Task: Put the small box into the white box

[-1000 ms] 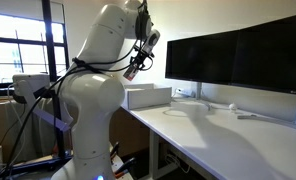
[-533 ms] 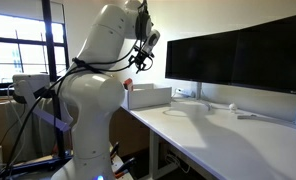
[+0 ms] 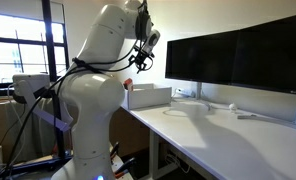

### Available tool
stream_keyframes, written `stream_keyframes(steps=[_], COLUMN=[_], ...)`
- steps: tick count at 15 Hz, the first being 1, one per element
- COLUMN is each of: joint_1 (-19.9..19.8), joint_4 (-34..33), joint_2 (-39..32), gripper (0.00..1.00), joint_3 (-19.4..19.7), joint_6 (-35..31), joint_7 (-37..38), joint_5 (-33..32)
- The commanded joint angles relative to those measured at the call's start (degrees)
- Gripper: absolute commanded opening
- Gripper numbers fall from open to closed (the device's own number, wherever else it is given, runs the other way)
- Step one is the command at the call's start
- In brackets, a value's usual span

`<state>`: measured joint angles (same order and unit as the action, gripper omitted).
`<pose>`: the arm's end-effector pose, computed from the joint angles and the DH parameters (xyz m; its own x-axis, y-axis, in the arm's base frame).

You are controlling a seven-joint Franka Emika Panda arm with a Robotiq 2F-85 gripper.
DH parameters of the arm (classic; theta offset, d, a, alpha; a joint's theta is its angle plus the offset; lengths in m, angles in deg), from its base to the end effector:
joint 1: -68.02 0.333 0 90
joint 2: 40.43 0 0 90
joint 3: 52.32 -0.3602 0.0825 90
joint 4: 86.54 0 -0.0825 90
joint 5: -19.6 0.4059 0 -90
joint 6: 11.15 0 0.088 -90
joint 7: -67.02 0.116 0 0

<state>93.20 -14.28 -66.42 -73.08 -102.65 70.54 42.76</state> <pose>0.5069 0.5048 0.5505 0.7459 0.6539 -0.1266 0.5106 -0.6834 -0.5218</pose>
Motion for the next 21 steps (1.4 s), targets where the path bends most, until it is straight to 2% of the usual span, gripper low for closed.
stream_keyframes(steps=[1,7,16,21], joint_1=[0.2,1.3,1.9,1.3], joint_4=[0.3,-1.8,-6.0,-7.1], joint_2=[0.5,-0.3,-2.1,-4.0], gripper=[1.00,1.00,1.00,1.00], joint_3=[0.4,0.1,-1.0,-3.4], joint_6=[-0.4,5.4,14.2,14.2], joint_7=[0.5,-0.9,-3.4,-7.9], joint_5=[-0.9,-4.2,-2.1,0.5])
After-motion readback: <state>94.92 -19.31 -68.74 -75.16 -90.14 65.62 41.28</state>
